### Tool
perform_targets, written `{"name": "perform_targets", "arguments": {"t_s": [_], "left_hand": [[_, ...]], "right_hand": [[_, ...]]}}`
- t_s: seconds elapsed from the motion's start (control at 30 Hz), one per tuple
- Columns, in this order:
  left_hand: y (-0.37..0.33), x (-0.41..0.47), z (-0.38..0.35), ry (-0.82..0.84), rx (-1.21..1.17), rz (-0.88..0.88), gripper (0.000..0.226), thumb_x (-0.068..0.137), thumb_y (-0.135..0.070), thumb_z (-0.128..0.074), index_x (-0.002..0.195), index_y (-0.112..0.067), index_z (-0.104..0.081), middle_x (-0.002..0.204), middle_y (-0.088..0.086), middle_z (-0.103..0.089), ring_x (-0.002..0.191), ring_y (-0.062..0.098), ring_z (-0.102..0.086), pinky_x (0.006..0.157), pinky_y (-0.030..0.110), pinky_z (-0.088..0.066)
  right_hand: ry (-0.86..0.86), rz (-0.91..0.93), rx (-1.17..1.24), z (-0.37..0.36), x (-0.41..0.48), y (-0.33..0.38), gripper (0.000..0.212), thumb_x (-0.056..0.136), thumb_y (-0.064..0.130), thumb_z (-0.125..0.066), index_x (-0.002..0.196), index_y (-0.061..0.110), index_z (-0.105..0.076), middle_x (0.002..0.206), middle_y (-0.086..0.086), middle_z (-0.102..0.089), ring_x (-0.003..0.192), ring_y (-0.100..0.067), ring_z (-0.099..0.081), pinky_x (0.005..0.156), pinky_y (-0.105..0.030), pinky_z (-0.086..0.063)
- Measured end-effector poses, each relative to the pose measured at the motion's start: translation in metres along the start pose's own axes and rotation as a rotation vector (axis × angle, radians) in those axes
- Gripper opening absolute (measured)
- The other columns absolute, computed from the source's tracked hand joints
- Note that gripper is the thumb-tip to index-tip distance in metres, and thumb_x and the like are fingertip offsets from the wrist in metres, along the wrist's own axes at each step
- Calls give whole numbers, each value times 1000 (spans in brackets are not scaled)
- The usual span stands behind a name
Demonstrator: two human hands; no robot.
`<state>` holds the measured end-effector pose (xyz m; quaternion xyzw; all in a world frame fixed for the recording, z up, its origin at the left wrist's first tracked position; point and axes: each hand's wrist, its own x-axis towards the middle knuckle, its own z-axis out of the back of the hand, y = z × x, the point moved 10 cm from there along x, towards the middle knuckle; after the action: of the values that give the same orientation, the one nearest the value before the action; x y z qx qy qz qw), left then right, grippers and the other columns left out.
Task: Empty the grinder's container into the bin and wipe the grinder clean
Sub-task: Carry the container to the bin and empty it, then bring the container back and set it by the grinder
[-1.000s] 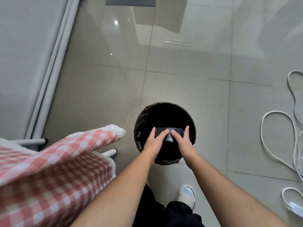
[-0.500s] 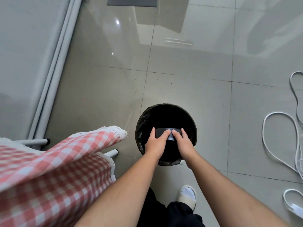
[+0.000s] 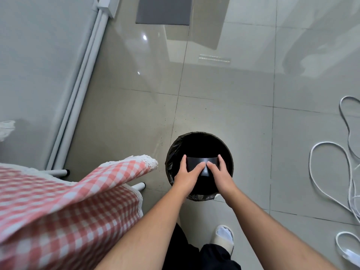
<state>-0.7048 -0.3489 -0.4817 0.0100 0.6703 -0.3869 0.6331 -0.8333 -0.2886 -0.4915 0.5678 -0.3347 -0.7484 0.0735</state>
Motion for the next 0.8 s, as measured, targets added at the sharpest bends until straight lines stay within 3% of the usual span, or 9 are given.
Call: {"name": "perform_targets", "arguments": {"t_s": [0.13, 0.27, 0.33, 0.47, 0.57, 0.67, 0.73, 0.8], "left_hand": [[-22, -33, 10, 40, 8, -67, 126, 48, -67, -72, 154, -40, -8, 159, -6, -29, 142, 15, -34, 116, 40, -32], [-41, -73, 18, 94, 43, -135, 143, 43, -54, -84, 154, -38, 6, 156, -3, -33, 138, 15, -40, 115, 42, -36], [-53, -95, 23, 97, 105, -186, 148, 42, -48, -87, 154, -37, 8, 153, -2, -37, 138, 16, -41, 114, 42, -36], [-87, -141, 34, 51, 146, -312, 131, 39, -40, -91, 146, -35, -16, 138, -5, -49, 126, 12, -50, 107, 31, -42], [-118, -176, 42, -24, 149, -416, 113, 33, -42, -91, 128, -34, -30, 128, -5, -58, 122, 14, -55, 106, 38, -45], [-150, -221, 54, -102, 143, -522, 108, 34, -38, -92, 123, -30, -32, 121, -10, -58, 117, 9, -55, 100, 29, -46], [-169, -250, 64, -176, 151, -603, 103, 38, -33, -94, 121, -30, -32, 114, -16, -57, 113, 6, -55, 94, 22, -44], [-180, -283, 78, -284, 134, -683, 103, 41, -28, -96, 122, -29, -32, 113, -13, -57, 113, 8, -55, 96, 24, -45]], "right_hand": [[84, 65, 39, 4, -33, 28, 78, 88, 35, -57, 148, 35, -8, 155, 2, -23, 138, -17, -28, 113, -39, -27], [151, 104, 21, 14, -76, 57, 96, 80, 22, -67, 147, 38, 0, 148, -1, -34, 129, -23, -42, 106, -48, -38], [184, 158, -34, 21, -99, 76, 104, 70, 17, -73, 147, 32, -5, 144, -4, -38, 125, -23, -44, 101, -45, -43], [214, 292, -93, 35, -144, 120, 91, 66, 6, -78, 136, 30, -24, 130, -2, -49, 111, -16, -55, 89, -30, -45], [248, 395, -143, 39, -179, 161, 97, 54, 16, -75, 136, 30, -25, 123, 7, -51, 106, -12, -58, 85, -29, -49], [306, 506, -202, 39, -218, 204, 98, 57, 7, -78, 136, 28, -24, 117, 10, -52, 97, -5, -61, 69, -18, -52], [338, 592, -248, 37, -241, 230, 98, 60, 1, -79, 137, 23, -23, 125, 2, -50, 101, -3, -58, 70, -14, -50], [357, 673, -290, 30, -265, 252, 101, 56, 6, -79, 139, 19, -21, 133, -4, -44, 111, -9, -54, 78, -16, -48]]}}
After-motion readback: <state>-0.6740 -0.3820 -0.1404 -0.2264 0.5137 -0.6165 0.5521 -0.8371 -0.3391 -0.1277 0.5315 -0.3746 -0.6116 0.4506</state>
